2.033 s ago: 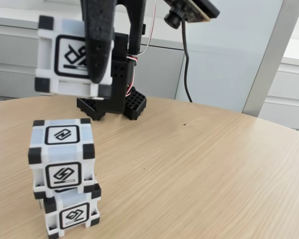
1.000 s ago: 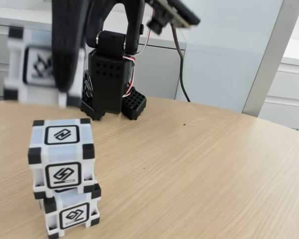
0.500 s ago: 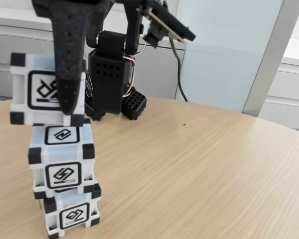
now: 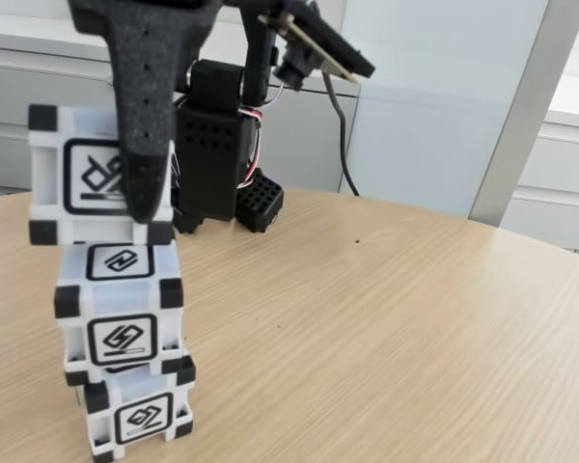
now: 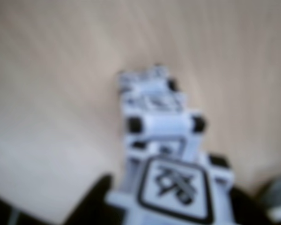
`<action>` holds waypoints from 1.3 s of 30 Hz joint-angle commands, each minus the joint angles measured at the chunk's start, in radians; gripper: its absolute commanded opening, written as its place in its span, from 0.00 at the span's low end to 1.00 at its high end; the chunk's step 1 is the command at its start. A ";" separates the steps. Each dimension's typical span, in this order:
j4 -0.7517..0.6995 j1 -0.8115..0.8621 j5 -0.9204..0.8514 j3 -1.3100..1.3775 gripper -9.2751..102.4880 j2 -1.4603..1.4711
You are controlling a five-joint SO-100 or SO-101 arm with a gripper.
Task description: Stack cubes from left to right.
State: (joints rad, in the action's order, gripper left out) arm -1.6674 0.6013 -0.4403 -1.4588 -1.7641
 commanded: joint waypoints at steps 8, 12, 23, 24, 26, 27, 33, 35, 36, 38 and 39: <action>0.011 -0.002 -0.026 0.006 0.34 -0.002; 0.011 -0.002 -0.032 0.006 0.37 -0.002; 0.009 -0.003 -0.057 0.008 0.39 -0.021; 0.005 -0.012 -0.060 0.008 0.39 -0.023; -0.005 -0.049 -0.046 0.017 0.39 -0.025; -0.005 -0.071 -0.032 0.015 0.39 -0.025; -0.005 -0.138 0.000 0.009 0.39 -0.025; -0.005 -0.152 0.008 0.009 0.39 -0.025; -0.005 -0.161 0.009 0.009 0.39 -0.025; -0.005 -0.184 0.014 0.009 0.39 -0.025; -0.005 -0.196 0.017 0.009 0.39 -0.025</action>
State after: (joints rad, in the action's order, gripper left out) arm -1.6674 0.4310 -0.4326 -1.4573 -1.7610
